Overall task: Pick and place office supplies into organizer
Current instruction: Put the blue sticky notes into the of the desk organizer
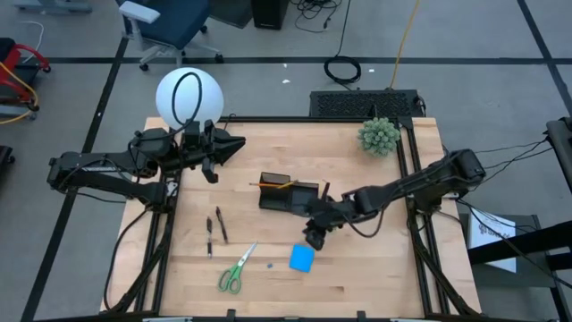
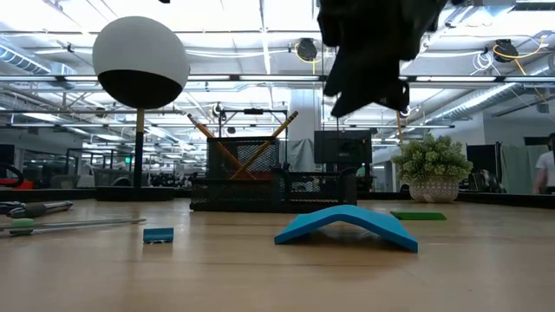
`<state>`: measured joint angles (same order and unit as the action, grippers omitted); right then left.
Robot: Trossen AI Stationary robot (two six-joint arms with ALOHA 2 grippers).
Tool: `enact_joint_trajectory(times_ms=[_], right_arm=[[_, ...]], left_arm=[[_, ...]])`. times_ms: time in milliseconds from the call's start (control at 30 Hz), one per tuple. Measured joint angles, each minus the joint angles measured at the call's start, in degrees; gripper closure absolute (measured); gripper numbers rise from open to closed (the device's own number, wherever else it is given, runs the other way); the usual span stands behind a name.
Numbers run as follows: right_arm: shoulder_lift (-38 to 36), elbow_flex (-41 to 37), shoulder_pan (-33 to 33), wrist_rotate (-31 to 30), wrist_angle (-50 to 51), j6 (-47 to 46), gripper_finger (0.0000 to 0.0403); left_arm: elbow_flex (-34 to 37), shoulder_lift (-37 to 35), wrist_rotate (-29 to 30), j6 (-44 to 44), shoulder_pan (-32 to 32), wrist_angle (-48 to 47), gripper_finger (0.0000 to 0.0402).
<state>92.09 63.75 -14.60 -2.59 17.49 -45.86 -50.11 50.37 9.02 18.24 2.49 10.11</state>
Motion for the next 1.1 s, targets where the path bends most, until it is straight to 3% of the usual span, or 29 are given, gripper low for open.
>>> enact_joint_trajectory(times_ms=[367, 633, 833, 1100], right_arm=[[0.0, -4.5, 4.9, 11.0, -1.4, 1.8, 0.027], [0.0, -11.6, 4.9, 17.7, -16.3, -2.3, 0.0271], [0.0, -14.3, 4.3, 18.5, -22.6, -2.9, 0.0271], [6.8, -14.5, 4.4, 27.3, -32.0, -4.8, 0.027]], left_arm=[[0.0, 0.0, 0.0, 0.0, 0.0, 0.0, 0.0355], [0.0, 0.0, 0.0, 0.0, 0.0, 0.0, 0.0355], [0.0, 0.0, 0.0, 0.0, 0.0, 0.0, 0.0355], [0.0, 0.0, 0.0, 0.0, 0.0, 0.0, 0.0355]])
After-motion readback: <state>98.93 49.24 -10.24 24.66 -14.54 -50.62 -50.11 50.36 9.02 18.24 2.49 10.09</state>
